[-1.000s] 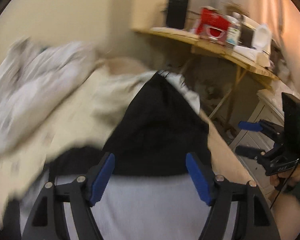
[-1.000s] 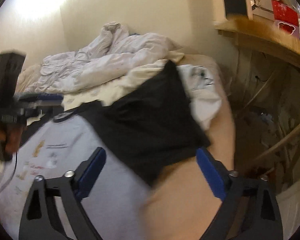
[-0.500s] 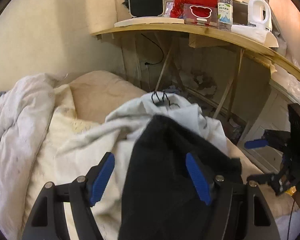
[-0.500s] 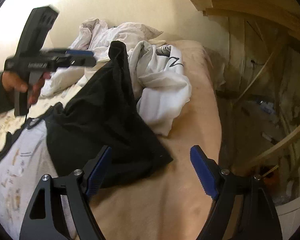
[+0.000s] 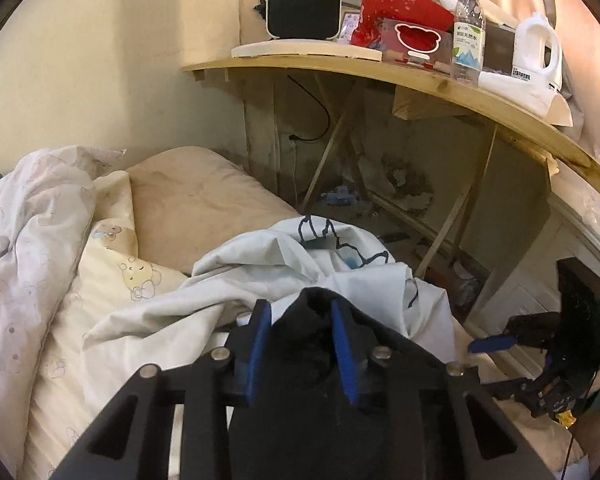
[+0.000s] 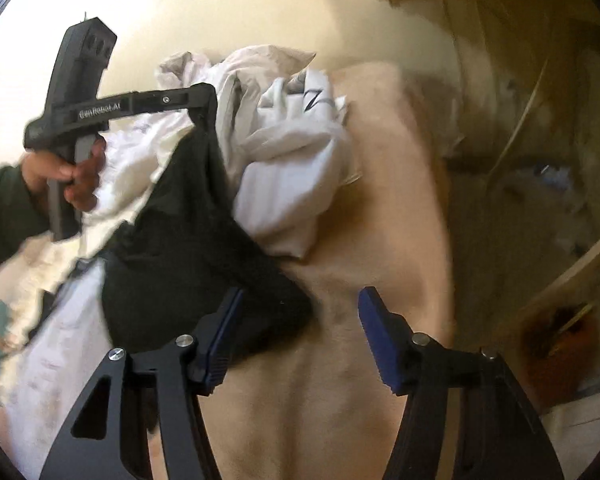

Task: Fold clothes

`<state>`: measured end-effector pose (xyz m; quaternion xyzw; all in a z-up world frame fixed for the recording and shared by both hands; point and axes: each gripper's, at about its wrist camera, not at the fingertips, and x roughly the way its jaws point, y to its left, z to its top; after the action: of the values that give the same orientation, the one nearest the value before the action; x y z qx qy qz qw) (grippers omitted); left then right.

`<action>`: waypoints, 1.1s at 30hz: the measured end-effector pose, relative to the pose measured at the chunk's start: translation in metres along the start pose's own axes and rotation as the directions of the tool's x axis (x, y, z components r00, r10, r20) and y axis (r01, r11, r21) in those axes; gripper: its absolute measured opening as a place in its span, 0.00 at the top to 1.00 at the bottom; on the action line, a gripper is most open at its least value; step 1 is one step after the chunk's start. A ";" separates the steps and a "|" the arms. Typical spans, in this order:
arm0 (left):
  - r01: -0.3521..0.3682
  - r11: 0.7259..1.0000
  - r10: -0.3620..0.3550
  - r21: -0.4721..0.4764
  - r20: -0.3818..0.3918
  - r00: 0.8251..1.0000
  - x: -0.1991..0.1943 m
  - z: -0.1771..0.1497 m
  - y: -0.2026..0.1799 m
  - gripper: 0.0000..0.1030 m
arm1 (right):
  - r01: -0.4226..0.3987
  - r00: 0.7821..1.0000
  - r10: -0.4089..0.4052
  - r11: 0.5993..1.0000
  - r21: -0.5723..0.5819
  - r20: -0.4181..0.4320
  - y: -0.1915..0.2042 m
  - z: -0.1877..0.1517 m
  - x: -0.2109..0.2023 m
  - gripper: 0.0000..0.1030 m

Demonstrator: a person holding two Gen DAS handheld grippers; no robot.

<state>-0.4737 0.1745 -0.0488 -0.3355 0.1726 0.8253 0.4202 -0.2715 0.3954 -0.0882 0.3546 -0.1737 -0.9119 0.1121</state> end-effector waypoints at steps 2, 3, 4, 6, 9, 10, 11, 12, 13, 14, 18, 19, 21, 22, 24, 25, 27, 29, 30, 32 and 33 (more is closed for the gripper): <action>-0.014 1.000 0.014 0.009 0.001 1.000 0.001 0.003 -0.002 0.88 | -0.025 1.000 0.025 0.999 -0.030 -0.004 0.009 0.001 0.001 0.44; -0.019 1.000 0.019 0.014 -0.001 1.000 0.002 0.005 -0.003 0.93 | -0.026 1.000 0.026 0.999 -0.048 -0.013 0.013 0.001 0.003 0.49; -0.022 1.000 0.022 0.022 -0.010 1.000 0.005 0.006 -0.003 0.96 | -0.006 1.000 0.004 0.998 -0.057 -0.030 0.016 0.001 0.007 0.54; -0.022 1.000 0.023 0.014 -0.029 0.999 0.007 0.008 -0.002 0.97 | 0.022 0.998 -0.025 0.998 -0.051 -0.050 0.015 -0.001 0.012 0.92; -0.036 0.999 0.035 -0.020 -0.034 0.999 0.003 0.014 0.001 0.98 | 0.049 0.998 -0.050 0.998 -0.041 -0.025 0.017 -0.001 0.003 0.94; -0.042 0.999 0.041 -0.025 -0.034 0.999 0.001 0.016 0.002 0.98 | 0.057 0.998 -0.058 0.997 -0.043 -0.013 0.020 0.000 -0.002 0.94; -0.046 0.999 0.045 -0.025 -0.036 0.998 -0.001 0.018 0.001 0.98 | 0.063 0.998 -0.064 0.997 -0.053 0.001 0.025 0.002 -0.008 0.94; -0.046 0.999 0.045 -0.021 -0.038 0.998 -0.005 0.020 0.001 0.98 | 0.072 0.997 -0.071 0.995 -0.065 0.013 0.032 0.004 -0.014 0.94; -0.050 0.999 0.050 -0.018 -0.039 0.998 -0.008 0.022 0.001 0.98 | 0.085 0.996 -0.084 0.993 -0.085 0.022 0.039 0.006 -0.020 0.94; -0.054 0.998 0.054 -0.016 -0.040 0.998 -0.012 0.023 0.001 0.98 | 0.094 0.995 -0.092 0.991 -0.095 0.027 0.045 0.008 -0.023 0.94; -0.086 0.996 0.086 -0.003 -0.037 0.996 -0.038 0.026 0.001 0.98 | 0.106 0.994 -0.104 0.988 -0.112 0.026 0.061 0.015 -0.033 0.94; -0.092 0.996 0.092 0.003 -0.032 0.995 -0.046 0.026 0.002 0.98 | 0.101 0.995 -0.099 0.988 -0.114 0.025 0.062 0.016 -0.035 0.94; -0.096 0.995 0.096 0.003 -0.013 0.995 -0.064 0.026 0.002 0.98 | 0.097 0.995 -0.093 0.988 -0.120 0.037 0.065 0.019 -0.044 0.94; -0.097 0.995 0.097 0.002 -0.002 0.995 -0.071 0.025 0.002 0.98 | 0.097 0.995 -0.092 0.987 -0.126 0.046 0.066 0.022 -0.050 0.94; -0.102 0.995 0.102 0.008 0.025 0.994 -0.088 0.021 0.000 0.98 | 0.094 0.994 -0.085 0.985 -0.146 0.062 0.075 0.029 -0.063 0.94; -0.108 0.994 0.108 0.004 0.035 0.994 -0.096 0.019 0.000 0.98 | 0.091 0.995 -0.081 0.982 -0.168 0.063 0.082 0.032 -0.069 0.94; -0.117 0.993 0.117 -0.008 0.050 0.992 -0.113 0.011 0.001 0.98 | 0.087 0.996 -0.077 0.968 -0.234 0.052 0.100 0.032 -0.076 0.94; -0.121 0.993 0.122 -0.013 0.056 0.991 -0.128 0.001 -0.001 0.98 | 0.086 0.996 -0.078 0.955 -0.284 0.039 0.114 0.029 -0.077 0.94; -0.126 0.992 0.126 -0.015 0.058 0.990 -0.135 -0.005 -0.002 0.98 | 0.080 0.997 -0.075 0.951 -0.299 0.029 0.118 0.026 -0.077 0.94; -0.128 0.991 0.130 -0.033 0.066 0.989 -0.153 -0.021 -0.003 0.98 | 0.068 0.998 -0.069 0.942 -0.329 0.007 0.128 0.021 -0.077 0.94; -0.129 0.991 0.131 -0.043 0.071 0.989 -0.162 -0.030 -0.004 0.98 | 0.059 0.998 -0.064 0.938 -0.341 -0.005 0.132 0.017 -0.077 0.94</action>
<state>-0.3905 0.0664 0.0432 -0.3011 0.1627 0.8658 0.3650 -0.2166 0.3040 0.0231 0.3423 -0.0012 -0.9284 0.1445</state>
